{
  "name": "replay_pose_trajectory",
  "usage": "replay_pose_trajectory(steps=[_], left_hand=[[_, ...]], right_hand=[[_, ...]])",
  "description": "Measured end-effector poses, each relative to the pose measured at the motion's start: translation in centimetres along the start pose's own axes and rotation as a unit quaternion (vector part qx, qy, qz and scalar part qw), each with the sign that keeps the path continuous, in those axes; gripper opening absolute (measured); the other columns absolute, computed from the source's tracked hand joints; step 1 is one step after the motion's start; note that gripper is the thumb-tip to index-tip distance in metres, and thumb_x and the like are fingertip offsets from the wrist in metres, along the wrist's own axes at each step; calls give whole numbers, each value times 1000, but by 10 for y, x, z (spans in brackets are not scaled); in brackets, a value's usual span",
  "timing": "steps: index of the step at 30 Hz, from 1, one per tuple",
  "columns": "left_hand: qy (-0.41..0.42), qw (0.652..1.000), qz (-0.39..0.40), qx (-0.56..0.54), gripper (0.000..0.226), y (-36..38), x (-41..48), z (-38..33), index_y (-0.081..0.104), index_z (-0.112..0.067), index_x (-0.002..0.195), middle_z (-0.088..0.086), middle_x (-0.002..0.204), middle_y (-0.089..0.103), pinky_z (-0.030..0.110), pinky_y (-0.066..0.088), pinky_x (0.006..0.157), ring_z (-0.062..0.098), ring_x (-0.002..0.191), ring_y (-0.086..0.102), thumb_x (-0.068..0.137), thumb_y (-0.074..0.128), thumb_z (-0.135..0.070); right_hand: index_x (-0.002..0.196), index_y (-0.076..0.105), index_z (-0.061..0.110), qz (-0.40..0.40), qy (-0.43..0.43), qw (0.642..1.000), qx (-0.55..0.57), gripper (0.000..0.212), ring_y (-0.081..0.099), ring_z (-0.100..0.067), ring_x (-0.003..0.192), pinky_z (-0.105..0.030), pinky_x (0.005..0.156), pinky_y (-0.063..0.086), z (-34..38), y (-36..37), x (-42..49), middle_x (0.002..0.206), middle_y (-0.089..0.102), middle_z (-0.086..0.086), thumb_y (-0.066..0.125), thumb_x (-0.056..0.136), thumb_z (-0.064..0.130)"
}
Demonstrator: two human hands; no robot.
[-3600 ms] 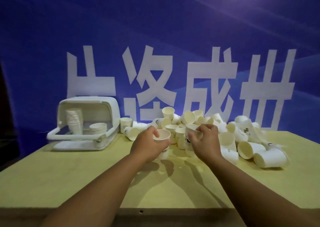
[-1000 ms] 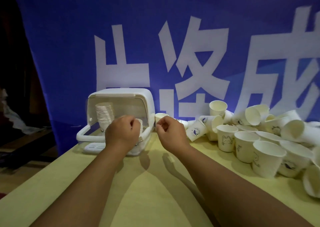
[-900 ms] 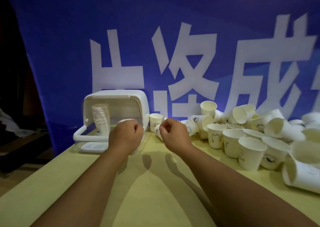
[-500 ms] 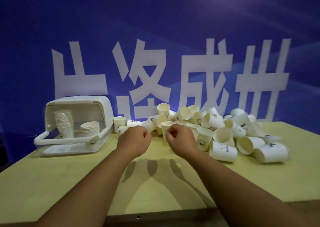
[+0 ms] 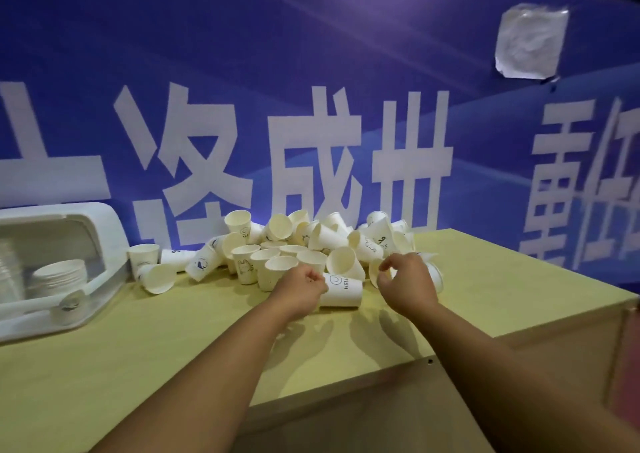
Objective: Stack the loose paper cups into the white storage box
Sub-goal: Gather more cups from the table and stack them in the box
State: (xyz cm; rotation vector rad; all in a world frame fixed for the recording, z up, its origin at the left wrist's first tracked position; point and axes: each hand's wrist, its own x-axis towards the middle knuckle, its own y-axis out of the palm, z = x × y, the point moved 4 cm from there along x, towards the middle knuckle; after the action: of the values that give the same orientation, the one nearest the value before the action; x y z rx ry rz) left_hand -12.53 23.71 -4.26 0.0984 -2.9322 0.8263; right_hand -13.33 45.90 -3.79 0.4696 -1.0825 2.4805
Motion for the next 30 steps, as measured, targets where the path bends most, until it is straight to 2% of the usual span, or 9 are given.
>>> replay_pose_trajectory(steps=[4, 8, 12, 15, 18, 20, 23, 26, 30], left_hand=[[-57, 992, 57, -96, 12, 28, 2, -3, 60, -11, 110, 11, 108, 64, 33, 55, 63, 23, 70, 67, 100, 61, -18], [-83, 980, 84, -162, 16, 42, 7, 2, 58, -7, 116, 17, 112, 63, 36, 59, 72, 25, 77, 71, 103, 57, -16], [-82, 978, 68, -180, 18, 41, 14, 11, 58, -7, 119, 21, 117, 65, 35, 61, 73, 25, 82, 72, 103, 57, -15], [-85, 986, 33, -140, 11, 30, 12, 17, 58, -14, 110, 19, 99, 75, 44, 61, 76, 22, 67, 67, 100, 57, -18], [-74, 994, -12, -73, 12, 10, 4, 17, 51, -20, 107, 9, 83, 72, 34, 56, 57, 18, 52, 61, 96, 54, -20], [-57, 997, -45, -40, 14, -6, -2, 17, 43, -24, 107, 8, 97, 67, 31, 50, 51, 22, 68, 67, 97, 53, -24], [-28, 996, -83, -19, 20, -30, -9, 22, 39, -27, 107, 3, 107, 61, 38, 54, 64, 31, 91, 70, 96, 56, -29], [-2, 995, -102, -7, 23, -56, -17, 29, 42, -30, 110, -2, 107, 61, 48, 59, 84, 29, 92, 68, 95, 58, -34], [23, 993, -119, -12, 21, -90, -29, 43, 58, -30, 118, -2, 109, 69, 47, 57, 90, 23, 88, 65, 97, 58, -34]], right_hand=[[133, 47, 21, -16, 115, 992, 52, 56, 57, -26, 94, -39, 91, 54, -42, -8, 8, 139, 31, -8, 74, 84, 27], [145, 33, 15, 2, 182, 980, 83, 72, 50, -25, 93, -35, 82, 49, -66, -8, 15, 142, 35, -13, 73, 88, 27], [143, 39, 15, -15, 216, 963, 163, 58, 54, -26, 101, -36, 86, 51, -70, -5, 14, 129, 55, -11, 67, 92, 16], [121, 55, 19, -54, 207, 958, 189, 35, 61, -26, 91, -44, 80, 59, -68, -4, 8, 108, 62, -5, 61, 87, 18], [103, 61, 15, -88, 183, 960, 193, 16, 58, -19, 79, -31, 63, 50, -58, -9, 5, 97, 62, -5, 59, 87, 15], [102, 63, 16, -98, 161, 963, 194, 16, 61, -21, 82, -34, 67, 54, -47, -9, 5, 98, 64, -5, 59, 86, 16], [99, 64, 16, -96, 130, 969, 187, 17, 64, -24, 84, -44, 75, 60, -20, -6, 1, 97, 65, -6, 59, 83, 21], [93, 64, 18, -86, 89, 975, 187, 12, 64, -24, 83, -48, 76, 61, 10, 3, -4, 92, 64, -2, 58, 84, 24], [100, 65, 18, -60, 38, 980, 185, 16, 64, -23, 86, -47, 76, 60, 52, 23, -14, 96, 65, -3, 57, 88, 24]])
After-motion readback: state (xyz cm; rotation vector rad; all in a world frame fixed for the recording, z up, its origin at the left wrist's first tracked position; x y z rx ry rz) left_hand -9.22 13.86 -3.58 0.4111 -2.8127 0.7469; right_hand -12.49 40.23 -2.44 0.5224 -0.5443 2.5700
